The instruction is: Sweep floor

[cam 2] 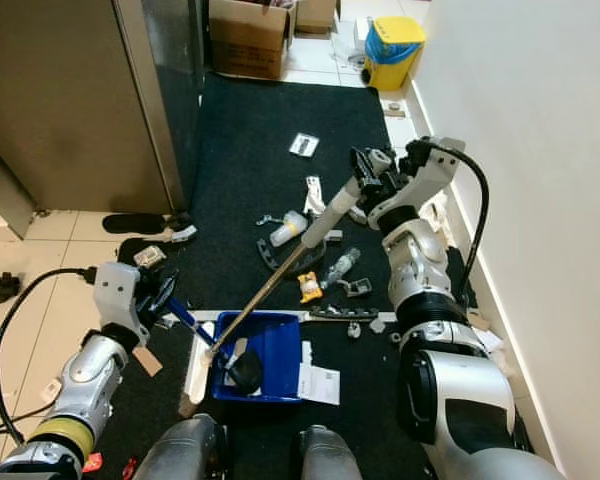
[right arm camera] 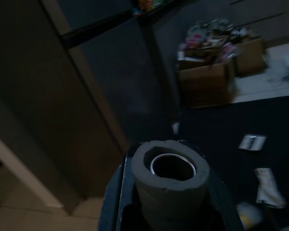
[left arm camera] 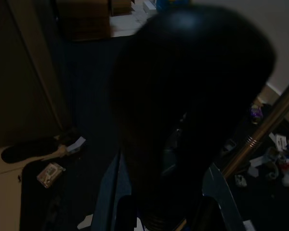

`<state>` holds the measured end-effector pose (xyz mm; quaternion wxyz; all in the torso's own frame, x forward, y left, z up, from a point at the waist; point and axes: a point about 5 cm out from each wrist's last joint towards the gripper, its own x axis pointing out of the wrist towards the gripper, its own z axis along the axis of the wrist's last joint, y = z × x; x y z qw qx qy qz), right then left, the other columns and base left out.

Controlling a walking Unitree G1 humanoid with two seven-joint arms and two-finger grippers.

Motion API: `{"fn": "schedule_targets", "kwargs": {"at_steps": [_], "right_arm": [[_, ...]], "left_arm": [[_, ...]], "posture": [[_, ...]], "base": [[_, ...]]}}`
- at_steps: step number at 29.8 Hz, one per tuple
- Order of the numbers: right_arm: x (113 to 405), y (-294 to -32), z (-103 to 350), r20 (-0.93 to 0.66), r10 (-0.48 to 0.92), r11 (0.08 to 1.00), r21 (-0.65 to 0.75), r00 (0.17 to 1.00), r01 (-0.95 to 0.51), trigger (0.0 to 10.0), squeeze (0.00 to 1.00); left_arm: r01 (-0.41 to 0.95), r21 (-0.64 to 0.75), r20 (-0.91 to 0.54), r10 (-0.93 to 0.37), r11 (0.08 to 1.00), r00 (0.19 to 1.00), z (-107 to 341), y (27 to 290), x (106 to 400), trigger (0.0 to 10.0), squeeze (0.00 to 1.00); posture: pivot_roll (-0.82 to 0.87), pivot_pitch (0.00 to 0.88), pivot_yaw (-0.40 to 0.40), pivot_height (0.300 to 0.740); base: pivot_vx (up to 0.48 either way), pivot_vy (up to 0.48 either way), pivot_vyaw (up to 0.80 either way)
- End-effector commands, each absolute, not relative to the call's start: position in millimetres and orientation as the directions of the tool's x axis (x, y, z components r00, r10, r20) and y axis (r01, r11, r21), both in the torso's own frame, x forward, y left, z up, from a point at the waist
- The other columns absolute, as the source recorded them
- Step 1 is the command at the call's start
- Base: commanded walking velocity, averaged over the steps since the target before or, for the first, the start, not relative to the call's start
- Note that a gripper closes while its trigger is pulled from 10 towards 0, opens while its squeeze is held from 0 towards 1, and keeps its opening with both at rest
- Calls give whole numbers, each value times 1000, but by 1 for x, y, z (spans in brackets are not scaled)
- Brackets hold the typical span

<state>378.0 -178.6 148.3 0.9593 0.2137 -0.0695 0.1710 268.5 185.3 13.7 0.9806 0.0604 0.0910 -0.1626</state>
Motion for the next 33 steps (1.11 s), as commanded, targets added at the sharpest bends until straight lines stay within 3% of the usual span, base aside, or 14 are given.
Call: {"fn": "schedule_targets", "kwargs": {"at_steps": [1, 5, 8, 11, 14, 16, 18, 21, 23, 25, 26, 28, 33], "right_arm": [[380, -171, 153, 218, 349, 815, 410, 912, -410, 10000, 0], [379, -166, 151, 218, 365, 801, 422, 905, -425, 10000, 0], [379, -153, 150, 235, 402, 737, 490, 885, -465, 10000, 0], [378, -140, 151, 281, 441, 602, 611, 852, -513, 10000, 0], [377, -136, 152, 290, 472, 547, 644, 833, -534, 10000, 0], [372, -129, 150, 288, 578, 450, 668, 764, -593, 10000, 0], [372, -129, 150, 288, 578, 450, 668, 764, -593, 10000, 0], [363, -123, 145, 262, 702, 380, 649, 662, -660, 10000, 0], [363, -123, 145, 262, 702, 380, 649, 662, -660, 10000, 0], [353, -123, 143, 237, 799, 307, 629, 552, -714, 10000, 0], [353, -123, 143, 237, 799, 307, 629, 552, -714, 10000, 0], [345, -127, 141, 187, 874, 266, 589, 448, -763, 10000, 0], [342, -136, 136, 69, 908, 325, 509, 414, -797, 10000, 0]], "left_arm": [[362, 132, -420, -279, 923, 864, -17, 196, 248, 0, 0], [363, 143, -421, -276, 921, 864, -15, 196, 251, 0, 0], [356, 187, -418, -253, 916, 872, -9, 196, 262, 0, 0], [343, 245, -414, -222, 907, 883, 1, 195, 277, 0, 0], [350, 260, -418, -222, 900, 881, 3, 193, 282, 0, 0], [372, 283, -431, -229, 884, 873, 7, 190, 289, 0, 0], [372, 283, -431, -229, 884, 873, 7, 190, 289, 0, 0], [389, 296, -444, -235, 872, 865, 9, 187, 294, 0, 0], [389, 296, -444, -235, 872, 865, 9, 187, 294, 0, 0], [397, 300, -451, -238, 867, 860, 10, 186, 296, 0, 0], [397, 300, -451, -238, 867, 860, 10, 186, 296, 0, 0], [404, 304, -459, -239, 863, 856, 9, 187, 295, 0, 0], [405, 312, -473, -230, 859, 851, 5, 189, 291, 0, 0]], "posture": [[85, 69, -143, 740], [85, 70, -143, 740], [86, 79, -143, 740], [88, 81, -141, 740], [84, 83, -137, 740], [80, 81, -132, 740], [80, 81, -132, 740], [79, 79, -128, 740], [79, 79, -128, 740], [80, 80, -125, 740], [80, 80, -125, 740], [79, 80, -124, 740], [79, 80, -124, 740]], "base": [[0, 0, 0], [0, 0, 0], [0, 0, 0], [0, 0, 0], [0, 0, 0], [0, 0, 0], [0, 0, 0], [0, 0, 0], [0, 0, 0], [0, 0, 0], [0, 0, 0], [0, 0, 0], [0, 0, 0]]}}
